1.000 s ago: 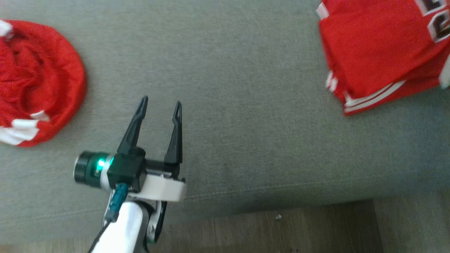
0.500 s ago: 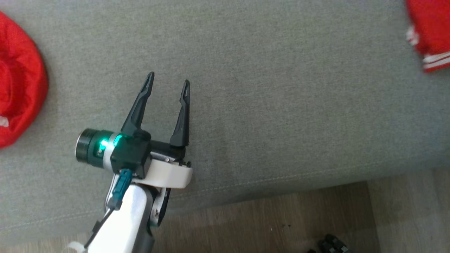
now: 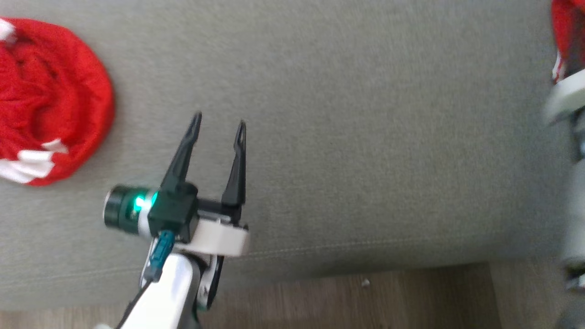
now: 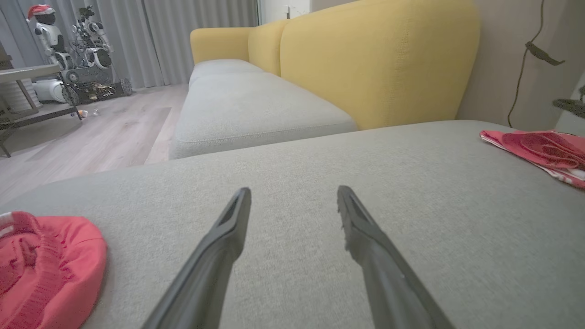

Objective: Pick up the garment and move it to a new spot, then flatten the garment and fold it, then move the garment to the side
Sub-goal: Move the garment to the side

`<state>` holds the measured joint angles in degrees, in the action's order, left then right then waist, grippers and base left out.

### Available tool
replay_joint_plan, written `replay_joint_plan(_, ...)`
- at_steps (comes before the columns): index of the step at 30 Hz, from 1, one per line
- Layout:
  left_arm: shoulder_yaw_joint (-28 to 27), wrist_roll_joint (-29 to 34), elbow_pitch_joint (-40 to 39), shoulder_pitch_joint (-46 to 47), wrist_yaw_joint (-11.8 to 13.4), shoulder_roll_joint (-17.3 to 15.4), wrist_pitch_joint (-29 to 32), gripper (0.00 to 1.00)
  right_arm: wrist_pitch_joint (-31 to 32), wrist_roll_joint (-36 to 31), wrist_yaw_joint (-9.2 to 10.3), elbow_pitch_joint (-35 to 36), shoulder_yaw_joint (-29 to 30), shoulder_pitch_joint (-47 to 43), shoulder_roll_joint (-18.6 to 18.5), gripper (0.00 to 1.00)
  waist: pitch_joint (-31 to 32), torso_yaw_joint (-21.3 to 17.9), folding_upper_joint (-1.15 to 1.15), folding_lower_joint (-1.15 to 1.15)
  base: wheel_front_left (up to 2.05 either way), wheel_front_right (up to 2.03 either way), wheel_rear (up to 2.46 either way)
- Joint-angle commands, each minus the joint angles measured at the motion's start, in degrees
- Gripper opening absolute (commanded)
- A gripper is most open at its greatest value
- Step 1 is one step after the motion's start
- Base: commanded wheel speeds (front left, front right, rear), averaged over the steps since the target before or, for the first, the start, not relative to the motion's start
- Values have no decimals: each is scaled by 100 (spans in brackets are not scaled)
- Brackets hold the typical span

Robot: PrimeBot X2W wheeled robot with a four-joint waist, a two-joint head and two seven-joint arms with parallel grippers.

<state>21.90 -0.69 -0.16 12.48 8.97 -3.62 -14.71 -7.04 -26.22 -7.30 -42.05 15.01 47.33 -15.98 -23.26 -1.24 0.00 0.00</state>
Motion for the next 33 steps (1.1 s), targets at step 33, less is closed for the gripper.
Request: replay_joint_plan(33,-1073,-220,-477,-2371,75,59,-29,100,-796,2893,-19,3298,-2139,-5064,1309,100,2758,341,0,0,0,0,0)
